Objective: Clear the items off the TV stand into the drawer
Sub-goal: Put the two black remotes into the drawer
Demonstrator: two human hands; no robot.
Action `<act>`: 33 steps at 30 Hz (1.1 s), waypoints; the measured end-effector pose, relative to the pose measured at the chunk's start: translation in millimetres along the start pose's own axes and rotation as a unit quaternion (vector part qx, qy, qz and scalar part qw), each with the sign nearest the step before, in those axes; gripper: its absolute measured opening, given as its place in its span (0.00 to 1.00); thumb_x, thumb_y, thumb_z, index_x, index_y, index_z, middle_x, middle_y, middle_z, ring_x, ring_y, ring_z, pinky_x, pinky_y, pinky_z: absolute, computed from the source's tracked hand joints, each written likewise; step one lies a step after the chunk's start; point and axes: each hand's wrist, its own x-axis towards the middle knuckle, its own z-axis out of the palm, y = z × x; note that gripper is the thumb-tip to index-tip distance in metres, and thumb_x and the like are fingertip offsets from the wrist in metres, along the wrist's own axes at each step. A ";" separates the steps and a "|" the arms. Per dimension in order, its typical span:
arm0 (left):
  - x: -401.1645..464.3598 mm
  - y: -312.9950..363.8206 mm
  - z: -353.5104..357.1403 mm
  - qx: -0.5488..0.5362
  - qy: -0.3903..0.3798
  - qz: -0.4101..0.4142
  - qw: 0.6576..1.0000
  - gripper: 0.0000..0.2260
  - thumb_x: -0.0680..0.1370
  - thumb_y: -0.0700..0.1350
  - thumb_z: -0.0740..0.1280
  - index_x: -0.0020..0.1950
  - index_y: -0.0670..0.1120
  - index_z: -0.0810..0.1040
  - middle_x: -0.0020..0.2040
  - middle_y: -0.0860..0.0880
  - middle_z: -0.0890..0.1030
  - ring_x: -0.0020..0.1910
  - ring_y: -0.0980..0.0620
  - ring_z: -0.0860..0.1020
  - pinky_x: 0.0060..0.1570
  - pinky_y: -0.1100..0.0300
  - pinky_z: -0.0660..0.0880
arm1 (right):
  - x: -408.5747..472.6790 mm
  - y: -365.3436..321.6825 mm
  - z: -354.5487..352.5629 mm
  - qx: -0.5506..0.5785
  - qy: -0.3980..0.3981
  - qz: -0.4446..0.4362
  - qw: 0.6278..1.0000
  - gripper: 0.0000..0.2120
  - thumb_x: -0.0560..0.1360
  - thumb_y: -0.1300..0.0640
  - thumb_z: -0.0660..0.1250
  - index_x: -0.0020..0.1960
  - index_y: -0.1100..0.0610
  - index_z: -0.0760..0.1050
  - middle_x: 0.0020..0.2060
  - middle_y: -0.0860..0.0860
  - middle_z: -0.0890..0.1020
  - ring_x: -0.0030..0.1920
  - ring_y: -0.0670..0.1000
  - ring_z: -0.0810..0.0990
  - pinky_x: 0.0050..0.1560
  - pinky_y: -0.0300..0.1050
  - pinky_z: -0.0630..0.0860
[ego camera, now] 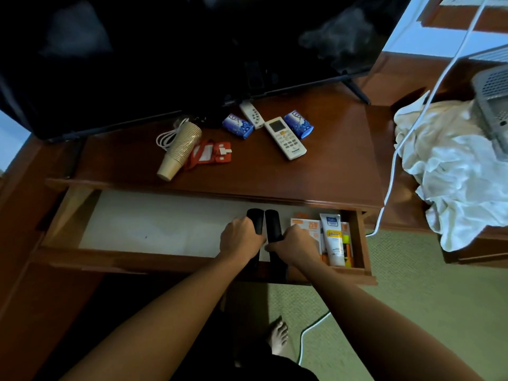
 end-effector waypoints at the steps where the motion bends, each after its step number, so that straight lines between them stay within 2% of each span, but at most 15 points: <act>1: 8.5 -1.2 4.8 0.000 0.000 -0.002 1.000 0.14 0.73 0.51 0.74 0.41 0.43 0.75 0.41 0.45 0.76 0.39 0.44 0.77 0.34 0.56 0.71 | 6.2 -2.0 3.4 -0.004 0.002 0.005 1.000 0.18 0.67 0.45 0.77 0.43 0.58 0.79 0.39 0.54 0.83 0.39 0.53 0.82 0.31 0.42 0.70; 3: 26.1 -4.5 14.2 0.005 0.001 0.000 1.000 0.15 0.74 0.51 0.74 0.38 0.44 0.73 0.42 0.43 0.79 0.40 0.42 0.79 0.33 0.56 0.71 | 20.2 -6.7 10.7 -0.017 0.008 0.009 1.000 0.15 0.70 0.47 0.75 0.44 0.58 0.78 0.42 0.55 0.83 0.41 0.54 0.81 0.35 0.43 0.73; 5: 42.5 -9.4 24.1 0.024 0.000 0.004 1.000 0.13 0.76 0.50 0.72 0.40 0.43 0.75 0.44 0.42 0.80 0.43 0.42 0.80 0.35 0.55 0.71 | 34.9 -12.0 21.1 -0.041 0.003 0.005 0.999 0.13 0.74 0.49 0.72 0.46 0.59 0.79 0.45 0.56 0.83 0.44 0.56 0.82 0.39 0.46 0.76; 8: 63.2 -20.8 38.7 0.068 -0.009 0.017 0.998 0.11 0.79 0.48 0.69 0.50 0.40 0.80 0.51 0.41 0.80 0.49 0.41 0.79 0.39 0.52 0.74 | 52.7 -21.5 37.4 -0.096 0.008 -0.004 0.995 0.12 0.79 0.50 0.67 0.54 0.59 0.78 0.53 0.58 0.81 0.51 0.59 0.82 0.43 0.48 0.74; 12: 75.4 -34.3 51.6 0.084 -0.010 0.038 0.996 0.16 0.80 0.48 0.68 0.62 0.38 0.76 0.57 0.39 0.77 0.55 0.42 0.77 0.46 0.52 0.77 | 62.5 -23.2 54.2 -0.154 0.021 -0.034 0.987 0.15 0.81 0.55 0.62 0.66 0.59 0.70 0.63 0.60 0.75 0.62 0.60 0.77 0.55 0.51 0.74; 16: 74.1 -37.7 56.9 0.072 -0.033 0.051 0.996 0.19 0.80 0.49 0.69 0.64 0.37 0.74 0.59 0.38 0.76 0.56 0.40 0.77 0.51 0.49 0.77 | 63.2 -14.1 62.6 -0.198 0.003 -0.047 0.979 0.19 0.81 0.56 0.63 0.70 0.60 0.65 0.66 0.61 0.73 0.62 0.60 0.78 0.55 0.48 0.76; 20: 71.4 -45.2 53.0 0.072 -0.063 0.076 0.992 0.18 0.80 0.50 0.67 0.62 0.38 0.76 0.58 0.39 0.75 0.53 0.39 0.78 0.48 0.49 0.76 | 63.4 -13.0 65.3 -0.224 -0.010 -0.068 0.972 0.16 0.82 0.58 0.60 0.69 0.61 0.67 0.64 0.60 0.74 0.61 0.59 0.79 0.55 0.48 0.76; 22: 71.4 -51.1 50.8 0.074 -0.072 0.088 0.991 0.18 0.81 0.49 0.65 0.65 0.39 0.74 0.60 0.39 0.74 0.55 0.39 0.77 0.49 0.49 0.76 | 63.0 -11.9 68.3 -0.237 -0.005 -0.094 0.967 0.21 0.81 0.59 0.61 0.73 0.60 0.65 0.67 0.60 0.71 0.64 0.59 0.76 0.57 0.49 0.76; 25: 71.5 -57.4 52.7 0.071 -0.094 0.116 0.986 0.24 0.80 0.45 0.64 0.75 0.43 0.65 0.70 0.39 0.67 0.63 0.39 0.72 0.55 0.45 0.76 | 62.4 -9.8 73.7 -0.266 -0.006 -0.132 0.955 0.31 0.80 0.59 0.62 0.80 0.54 0.53 0.76 0.61 0.60 0.71 0.62 0.66 0.62 0.53 0.75; 28: 68.9 -57.4 58.3 0.070 -0.144 0.124 0.979 0.31 0.80 0.43 0.63 0.81 0.46 0.53 0.80 0.42 0.52 0.72 0.36 0.63 0.63 0.43 0.72 | 67.0 -8.4 75.9 -0.303 -0.038 -0.152 0.940 0.33 0.81 0.59 0.62 0.81 0.54 0.51 0.81 0.59 0.44 0.74 0.65 0.60 0.70 0.55 0.69; 31: 64.1 -52.9 59.1 0.056 -0.175 0.104 0.977 0.37 0.79 0.41 0.65 0.82 0.46 0.47 0.81 0.43 0.44 0.75 0.35 0.56 0.68 0.45 0.68 | 66.3 -11.4 72.9 -0.329 -0.054 -0.142 0.932 0.29 0.82 0.60 0.60 0.80 0.58 0.56 0.80 0.61 0.42 0.74 0.65 0.61 0.71 0.55 0.68; 33: 61.3 -49.2 57.6 0.052 -0.190 0.092 0.976 0.40 0.78 0.41 0.67 0.82 0.45 0.44 0.81 0.43 0.41 0.76 0.35 0.53 0.70 0.45 0.67 | 63.5 -13.6 70.5 -0.342 -0.052 -0.129 0.929 0.27 0.83 0.59 0.59 0.80 0.61 0.55 0.80 0.63 0.44 0.75 0.66 0.60 0.72 0.54 0.66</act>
